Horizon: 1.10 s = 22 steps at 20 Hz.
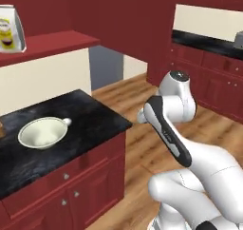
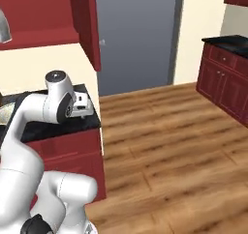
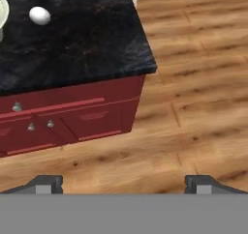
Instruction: Pick the egg and butter from the fridge and place them by the bowl for mixing.
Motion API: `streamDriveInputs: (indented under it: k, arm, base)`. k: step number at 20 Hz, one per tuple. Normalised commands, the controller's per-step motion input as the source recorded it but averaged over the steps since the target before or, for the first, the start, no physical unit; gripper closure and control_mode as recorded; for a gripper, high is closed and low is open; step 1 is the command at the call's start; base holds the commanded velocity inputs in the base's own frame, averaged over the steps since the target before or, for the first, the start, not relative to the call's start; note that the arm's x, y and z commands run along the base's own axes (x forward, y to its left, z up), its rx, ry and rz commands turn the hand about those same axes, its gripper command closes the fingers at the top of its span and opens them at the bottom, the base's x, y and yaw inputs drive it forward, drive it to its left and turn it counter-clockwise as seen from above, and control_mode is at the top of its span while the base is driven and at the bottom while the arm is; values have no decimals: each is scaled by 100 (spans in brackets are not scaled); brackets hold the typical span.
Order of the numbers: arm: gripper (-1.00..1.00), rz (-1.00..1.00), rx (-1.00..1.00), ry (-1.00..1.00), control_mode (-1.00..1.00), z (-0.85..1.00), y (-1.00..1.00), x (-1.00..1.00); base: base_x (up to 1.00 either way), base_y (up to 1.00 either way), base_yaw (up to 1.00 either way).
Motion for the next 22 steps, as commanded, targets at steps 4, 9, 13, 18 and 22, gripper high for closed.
streamDriveInputs:
  k: [4, 9, 13, 18, 22]
  arm:
    - [-100, 0, 0, 0, 100, 0, 0, 0]
    - [-100, 0, 0, 0, 100, 0, 0, 0]
    - [-100, 0, 0, 0, 100, 0, 0, 0]
    - [-100, 0, 0, 0, 100, 0, 0, 0]
    - [-100, 0, 0, 0, 100, 0, 0, 0]
  base:
    - [-5, 12, -87]
    - [5, 10, -90]
    - [26, 7, -70]
    - [41, 0, -53]
    - [65, 14, -34]
